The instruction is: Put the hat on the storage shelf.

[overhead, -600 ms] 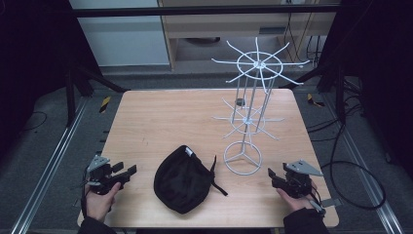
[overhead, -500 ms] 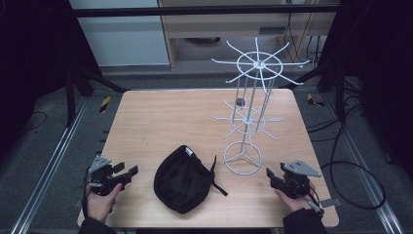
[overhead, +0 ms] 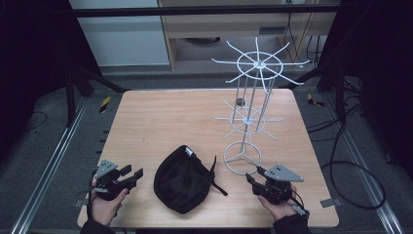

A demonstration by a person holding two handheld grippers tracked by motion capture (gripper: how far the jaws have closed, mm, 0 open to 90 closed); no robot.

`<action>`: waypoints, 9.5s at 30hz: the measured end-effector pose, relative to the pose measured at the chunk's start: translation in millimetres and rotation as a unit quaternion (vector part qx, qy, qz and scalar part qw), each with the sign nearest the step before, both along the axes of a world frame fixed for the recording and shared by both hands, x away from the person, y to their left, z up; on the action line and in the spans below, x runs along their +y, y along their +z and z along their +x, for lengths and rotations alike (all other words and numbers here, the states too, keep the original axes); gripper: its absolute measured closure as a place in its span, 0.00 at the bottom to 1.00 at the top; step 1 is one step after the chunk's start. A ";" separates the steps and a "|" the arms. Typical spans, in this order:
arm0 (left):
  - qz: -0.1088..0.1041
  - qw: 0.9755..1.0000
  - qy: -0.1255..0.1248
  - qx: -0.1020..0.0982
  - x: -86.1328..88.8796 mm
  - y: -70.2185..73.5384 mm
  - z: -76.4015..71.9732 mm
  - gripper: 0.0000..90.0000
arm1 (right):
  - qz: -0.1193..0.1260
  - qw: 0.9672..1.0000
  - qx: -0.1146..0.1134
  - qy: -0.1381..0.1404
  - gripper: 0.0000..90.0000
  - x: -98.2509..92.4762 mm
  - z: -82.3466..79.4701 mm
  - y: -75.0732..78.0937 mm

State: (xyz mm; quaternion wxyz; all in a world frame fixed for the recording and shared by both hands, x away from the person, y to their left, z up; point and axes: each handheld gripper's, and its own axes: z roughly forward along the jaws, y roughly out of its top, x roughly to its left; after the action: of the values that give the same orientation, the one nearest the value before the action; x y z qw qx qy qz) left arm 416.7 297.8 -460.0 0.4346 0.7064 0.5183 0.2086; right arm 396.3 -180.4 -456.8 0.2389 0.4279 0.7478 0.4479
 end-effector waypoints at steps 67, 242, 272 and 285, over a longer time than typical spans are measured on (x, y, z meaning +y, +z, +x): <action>0.039 0.994 -0.063 0.085 -36.7 -16.5 1.8 0.55 | -0.047 0.989 0.074 0.116 0.66 138.1 66.4 3.1; -0.100 0.972 -0.189 -0.093 -79.5 100.8 -15.1 0.90 | 0.017 0.977 -0.042 0.206 0.57 112.2 7.6 46.2; -0.073 0.981 -0.169 -0.060 -47.2 62.3 -13.9 0.79 | -0.016 0.979 -0.008 0.204 0.98 112.6 19.8 26.4; -0.037 0.997 -0.065 -0.032 0.1 31.7 -15.0 0.57 | -0.049 0.975 -0.009 0.217 0.98 162.7 24.1 18.9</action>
State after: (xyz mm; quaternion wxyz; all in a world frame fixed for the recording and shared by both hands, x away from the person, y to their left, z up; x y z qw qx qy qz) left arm 401.7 298.0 -428.3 0.4894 0.7151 0.4642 0.1834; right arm 420.4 -17.7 -437.9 0.1635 0.2394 0.8415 0.4559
